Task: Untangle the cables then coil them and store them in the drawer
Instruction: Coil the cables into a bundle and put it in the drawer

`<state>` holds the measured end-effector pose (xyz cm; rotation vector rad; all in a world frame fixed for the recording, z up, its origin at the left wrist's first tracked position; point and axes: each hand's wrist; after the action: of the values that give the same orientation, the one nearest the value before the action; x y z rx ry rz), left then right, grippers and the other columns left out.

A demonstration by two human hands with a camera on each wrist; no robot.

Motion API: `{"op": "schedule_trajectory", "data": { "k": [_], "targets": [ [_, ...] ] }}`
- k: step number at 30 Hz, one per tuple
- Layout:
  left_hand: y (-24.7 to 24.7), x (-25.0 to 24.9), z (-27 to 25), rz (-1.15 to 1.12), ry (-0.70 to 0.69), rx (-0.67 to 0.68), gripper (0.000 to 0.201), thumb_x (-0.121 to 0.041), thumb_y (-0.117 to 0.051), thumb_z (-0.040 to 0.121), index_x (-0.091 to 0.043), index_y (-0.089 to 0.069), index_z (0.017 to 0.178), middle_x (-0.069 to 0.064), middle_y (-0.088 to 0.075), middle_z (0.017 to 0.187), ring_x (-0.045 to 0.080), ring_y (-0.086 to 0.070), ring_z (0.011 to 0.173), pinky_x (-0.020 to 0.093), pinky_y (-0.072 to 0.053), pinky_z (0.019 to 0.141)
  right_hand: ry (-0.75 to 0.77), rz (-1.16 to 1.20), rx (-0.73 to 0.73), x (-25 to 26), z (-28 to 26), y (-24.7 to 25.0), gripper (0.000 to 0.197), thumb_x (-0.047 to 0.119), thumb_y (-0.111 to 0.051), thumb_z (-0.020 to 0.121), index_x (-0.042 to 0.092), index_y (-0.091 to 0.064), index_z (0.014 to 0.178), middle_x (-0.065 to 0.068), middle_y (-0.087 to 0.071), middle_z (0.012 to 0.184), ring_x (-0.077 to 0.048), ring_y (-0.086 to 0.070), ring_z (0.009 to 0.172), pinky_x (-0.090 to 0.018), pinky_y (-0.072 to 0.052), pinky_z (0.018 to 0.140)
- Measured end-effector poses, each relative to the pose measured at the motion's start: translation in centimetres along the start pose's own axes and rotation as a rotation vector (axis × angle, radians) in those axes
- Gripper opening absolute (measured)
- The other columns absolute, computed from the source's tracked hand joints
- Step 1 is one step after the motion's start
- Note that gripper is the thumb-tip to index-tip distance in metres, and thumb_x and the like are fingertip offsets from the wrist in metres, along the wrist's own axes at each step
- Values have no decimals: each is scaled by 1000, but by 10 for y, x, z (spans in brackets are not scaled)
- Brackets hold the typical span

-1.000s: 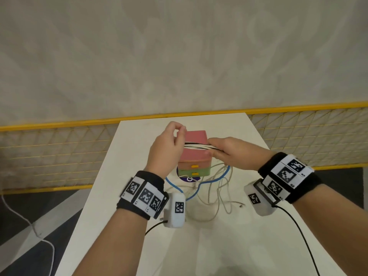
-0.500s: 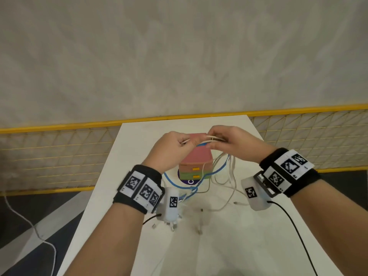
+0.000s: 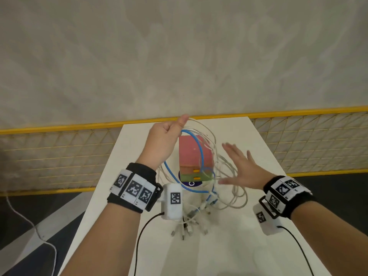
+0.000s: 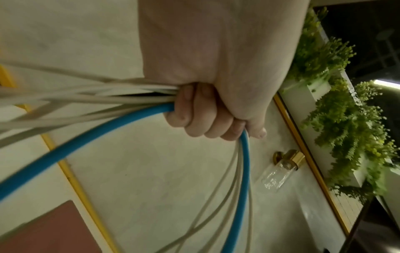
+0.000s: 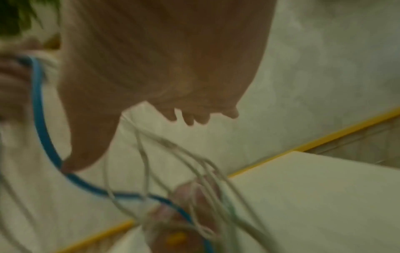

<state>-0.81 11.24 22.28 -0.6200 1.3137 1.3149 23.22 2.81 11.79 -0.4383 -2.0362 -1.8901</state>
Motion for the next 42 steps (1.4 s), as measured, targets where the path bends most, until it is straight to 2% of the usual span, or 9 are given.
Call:
{"op": "schedule_trajectory", "data": {
  "k": [3, 8, 15, 19, 24, 27, 32, 35, 42],
  "targets": [
    [-19, -4, -3, 36, -31, 83, 61, -51, -55, 92, -8, -31, 55, -4, -20, 53, 16, -27, 53, 30, -26, 59, 249, 432, -315, 51, 11, 18, 92, 41, -73, 77, 23, -17, 149, 2, -29, 152, -6, -26, 141, -30, -22, 117],
    [-18, -14, 0, -34, -49, 27, 58, -55, -57, 89, -22, -31, 50, -8, -21, 49, 17, -25, 53, 31, -27, 61, 235, 657, -309, 79, 26, 9, 14, 9, -42, 98, 11, -48, 110, -4, -59, 94, -21, -64, 81, -29, -52, 78],
    [23, -13, 6, -267, -12, -227, 61, -66, -60, 76, -26, -26, 45, -4, -19, 50, 16, -17, 47, 28, -15, 47, 211, 382, -53, 24, 15, -32, 28, 14, -36, 101, 40, -36, 93, 13, -54, 83, 4, -53, 72, -15, -39, 69],
    [29, -13, 6, -320, -5, -268, 62, -67, -59, 74, -26, -27, 41, -10, -19, 44, 13, -17, 43, 25, -16, 46, 91, 162, 40, 8, 14, -39, 18, 14, -40, 98, 31, -43, 93, 14, -55, 80, -11, -53, 68, -26, -39, 72],
    [25, -9, 1, -336, 5, -230, 61, -63, -59, 81, -28, -29, 40, -11, -21, 45, 12, -18, 43, 25, -17, 46, -68, -325, 113, -15, 10, -37, 39, 37, -42, 96, 33, -44, 134, 5, -35, 140, -18, -47, 120, -42, -32, 103],
    [24, -9, -1, -346, 17, -245, 63, -57, -56, 88, -28, -27, 41, -11, -20, 45, 12, -18, 42, 24, -18, 44, -117, -347, -78, -27, 7, -27, 62, 35, -58, 86, 39, -27, 140, -3, -29, 136, -25, -48, 118, -45, -40, 96],
    [36, -14, 5, -405, 47, -324, 64, -52, -55, 92, -27, -27, 40, -11, -21, 44, 9, -20, 40, 22, -18, 39, 135, -156, -429, -42, -8, -23, 39, -6, -59, 75, 25, -50, 97, -7, -51, 110, -27, -61, 80, -44, -52, 73],
    [28, -13, 3, -389, 55, -301, 65, -55, -56, 90, -27, -28, 38, -12, -21, 44, 10, -18, 40, 22, -17, 40, -87, -303, -211, -39, -10, -22, 33, 24, -60, 83, 32, -56, 115, 3, -49, 125, -19, -57, 108, -43, -41, 95],
    [24, -13, -2, -367, 67, -326, 65, -53, -55, 91, -27, -28, 38, -9, -19, 47, 12, -18, 43, 18, -31, 45, -473, -287, 331, -41, -1, -20, 113, 82, -64, 48, 34, -21, 141, 0, -43, 134, -26, -48, 122, -49, -31, 101]
  ]
}}
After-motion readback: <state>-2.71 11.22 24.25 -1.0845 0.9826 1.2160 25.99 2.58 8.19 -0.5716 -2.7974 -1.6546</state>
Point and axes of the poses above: each hand's wrist, its own z-axis towards the middle knuckle, its own y-axis out of the back of the hand, x = y × z
